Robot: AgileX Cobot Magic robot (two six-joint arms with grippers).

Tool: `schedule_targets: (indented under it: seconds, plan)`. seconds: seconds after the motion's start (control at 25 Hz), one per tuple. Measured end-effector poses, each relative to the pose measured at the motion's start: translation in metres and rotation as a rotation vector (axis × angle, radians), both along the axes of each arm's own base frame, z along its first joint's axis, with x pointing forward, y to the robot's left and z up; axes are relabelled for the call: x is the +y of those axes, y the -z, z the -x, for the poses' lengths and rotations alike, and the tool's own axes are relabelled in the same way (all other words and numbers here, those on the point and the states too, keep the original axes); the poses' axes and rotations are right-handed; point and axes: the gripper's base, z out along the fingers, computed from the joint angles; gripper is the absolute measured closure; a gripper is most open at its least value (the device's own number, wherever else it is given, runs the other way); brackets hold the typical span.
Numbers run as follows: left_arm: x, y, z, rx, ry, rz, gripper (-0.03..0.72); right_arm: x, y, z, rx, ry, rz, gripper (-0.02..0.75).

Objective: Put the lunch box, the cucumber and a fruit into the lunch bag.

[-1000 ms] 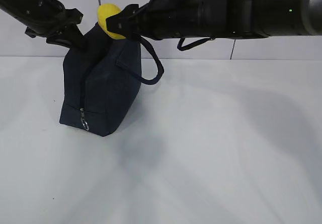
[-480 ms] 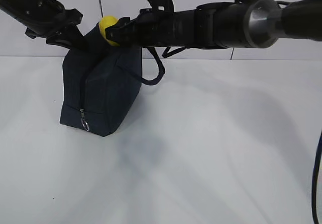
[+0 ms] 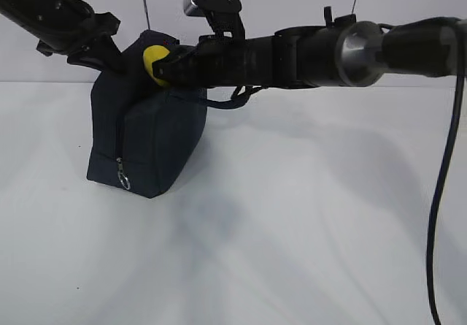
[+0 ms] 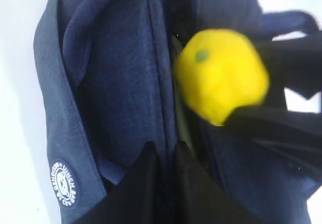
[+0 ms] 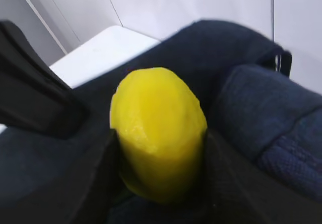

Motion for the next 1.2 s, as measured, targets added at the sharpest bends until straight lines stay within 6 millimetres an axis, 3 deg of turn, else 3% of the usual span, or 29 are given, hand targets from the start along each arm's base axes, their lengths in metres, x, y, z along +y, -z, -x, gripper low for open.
schedule_targets:
  seconds: [0.12,0.56,1.2]
  plan:
    - [0.000,0.000,0.000,0.000,0.000,0.000,0.660,0.001,0.011,-0.001,0.008,-0.010,0.028,0.333]
    - [-0.002,-0.002,0.000,0.003,-0.012,0.041,0.660,0.000,0.019,0.003,-0.087,-0.115,0.210,0.334]
    - [-0.005,-0.004,0.001,0.026,-0.007,0.081,0.660,0.000,0.019,0.004,-0.094,-0.129,0.223,0.335]
